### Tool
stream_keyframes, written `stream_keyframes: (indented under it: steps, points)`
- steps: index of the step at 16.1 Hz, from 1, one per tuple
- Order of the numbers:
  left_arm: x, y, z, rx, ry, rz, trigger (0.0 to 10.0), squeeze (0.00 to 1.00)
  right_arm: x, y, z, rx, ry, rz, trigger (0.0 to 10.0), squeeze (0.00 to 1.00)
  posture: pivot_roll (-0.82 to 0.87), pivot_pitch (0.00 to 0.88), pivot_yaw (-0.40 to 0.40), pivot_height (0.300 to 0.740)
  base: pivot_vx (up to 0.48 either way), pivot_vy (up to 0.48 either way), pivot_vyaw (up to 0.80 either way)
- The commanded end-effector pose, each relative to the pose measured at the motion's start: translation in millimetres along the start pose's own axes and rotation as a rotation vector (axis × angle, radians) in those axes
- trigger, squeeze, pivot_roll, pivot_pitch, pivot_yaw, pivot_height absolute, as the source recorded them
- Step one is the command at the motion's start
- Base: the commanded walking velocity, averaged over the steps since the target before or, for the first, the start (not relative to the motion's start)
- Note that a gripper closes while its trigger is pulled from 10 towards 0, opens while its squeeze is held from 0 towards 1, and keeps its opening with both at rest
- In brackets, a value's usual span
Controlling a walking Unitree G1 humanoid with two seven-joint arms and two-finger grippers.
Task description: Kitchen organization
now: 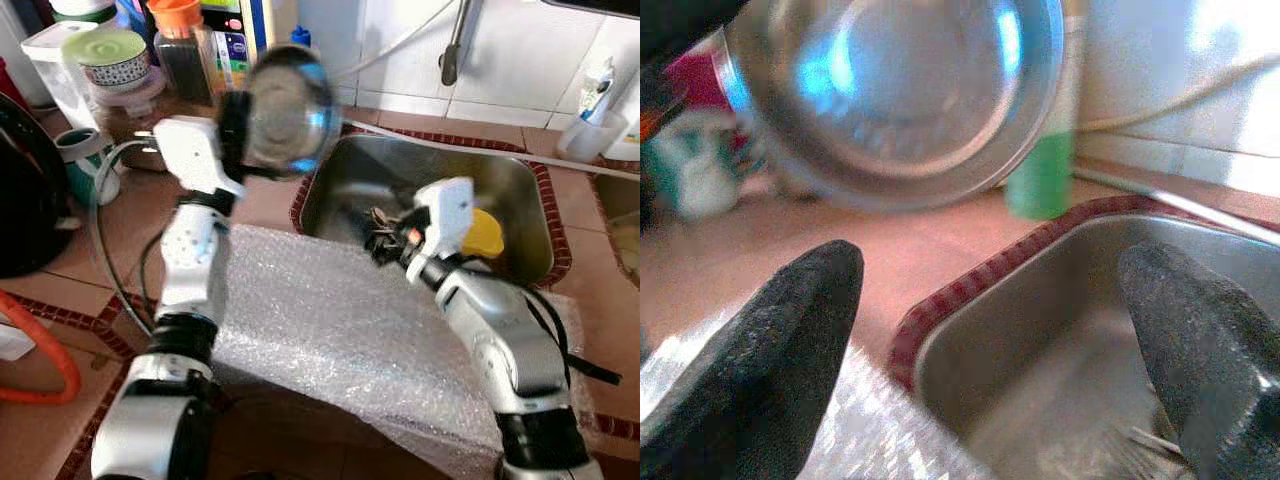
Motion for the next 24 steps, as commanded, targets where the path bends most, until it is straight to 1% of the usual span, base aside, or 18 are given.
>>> stream_keyframes:
  steps: [1,2,3,5,7,8,9,10,11,13,16,18,19,20,22,23,24]
  points:
    - [3.5,7.4,0.3,-0.028,0.012,-0.019,0.0,0.00,4.2,12.7,2.4,-0.063,0.025,0.052,10.0,0.00,-0.06,0.078,0.062,0.740,0.000,0.000,0.00]
    - [1.0,22.9,-3.0,-0.058,0.007,-0.064,0.0,0.00,4.6,24.0,6.7,-0.121,0.042,0.132,10.0,0.00,-0.05,0.080,0.058,0.740,0.000,0.000,0.00]
    - [0.4,27.9,-4.2,-0.070,0.006,-0.074,0.0,0.00,4.5,26.8,7.9,-0.135,0.045,0.150,10.0,0.00,-0.05,0.080,0.058,0.740,0.000,0.000,0.00]
    - [-4.3,50.7,-12.9,-0.123,-0.015,-0.151,0.0,0.00,2.1,37.7,12.0,-0.184,0.052,0.229,10.0,0.00,-0.05,0.080,0.055,0.740,0.000,0.000,0.00]
    - [-5.6,60.8,-17.4,-0.146,-0.024,-0.180,0.0,0.00,0.0,40.9,13.2,-0.197,0.052,0.253,10.0,0.00,-0.05,0.081,0.053,0.740,0.000,0.000,0.00]
    - [-5.0,75.1,-23.1,-0.180,-0.035,-0.228,0.0,0.00,-1.4,45.3,15.3,-0.215,0.056,0.287,10.0,0.00,-0.05,0.082,0.053,0.740,0.000,0.000,0.00]
    - [-4.6,77.2,-23.8,-0.185,-0.036,-0.237,0.0,0.00,-1.6,46.1,15.8,-0.217,0.057,0.291,10.0,0.00,-0.05,0.082,0.053,0.740,0.000,0.000,0.00]
    - [-3.1,82.8,-25.7,-0.204,-0.039,-0.257,0.0,0.00,-2.5,49.6,17.4,-0.231,0.059,0.305,10.0,0.00,-0.04,0.082,0.053,0.740,0.000,0.000,0.00]
    - [-2.4,84.9,-26.4,-0.210,-0.040,-0.263,0.0,0.00,-2.1,51.7,18.2,-0.239,0.067,0.323,6.5,0.00,-0.04,0.082,0.053,0.740,0.000,0.000,0.00]
    - [-1.6,88.2,-27.3,-0.219,-0.045,-0.281,0.0,0.00,-1.0,55.7,19.5,-0.253,0.079,0.351,0.0,0.00,-0.04,0.081,0.052,0.740,0.000,0.000,0.00]
    - [-4.4,89.0,-30.1,-0.214,-0.066,-0.294,0.0,0.00,-1.2,60.3,19.7,-0.270,0.087,0.384,0.0,0.00,-0.05,0.080,0.053,0.740,0.000,0.000,0.00]
    - [-6.2,87.4,-32.3,-0.214,-0.082,-0.292,0.0,0.00,-1.4,63.2,18.9,-0.279,0.096,0.400,0.0,0.00,-0.05,0.081,0.052,0.740,0.000,0.000,0.00]
    - [-10.9,84.5,-34.8,-0.197,-0.107,-0.302,0.0,0.00,-0.2,63.7,19.3,-0.279,0.106,0.411,0.0,0.00,-0.05,0.082,0.054,0.740,0.000,0.000,0.00]
    - [-11.9,83.6,-35.1,-0.190,-0.112,-0.309,0.0,0.00,0.3,63.8,19.6,-0.278,0.108,0.414,0.0,0.00,-0.05,0.082,0.054,0.740,0.000,0.000,0.00]
    - [-12.1,84.0,-36.2,-0.200,-0.117,-0.302,0.0,0.00,2.5,65.1,19.9,-0.276,0.129,0.441,0.0,0.00,-0.05,0.083,0.054,0.740,0.000,0.000,0.00]
    - [-17.6,82.3,-39.6,-0.188,-0.141,-0.309,0.0,0.00,4.3,67.0,18.7,-0.282,0.152,0.499,0.0,0.00,-0.05,0.083,0.054,0.740,0.000,0.000,0.00]
    - [-19.5,81.1,-40.7,-0.185,-0.149,-0.307,0.0,0.00,5.4,66.5,18.5,-0.273,0.155,0.491,0.0,0.00,-0.05,0.081,0.054,0.740,0.000,0.000,0.00]
Point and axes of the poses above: a point about 5 cm out from each wrist's last joint towards the gripper, its own z axis pointing out of the wrist towards the gripper, its own x axis along the axis of the wrist's last joint, y = z × x, the point moved 3 cm from there along z, pointing out of the wrist towards the gripper, and after that the axes turned 3 degrees about -z, right-handed, at the moved point
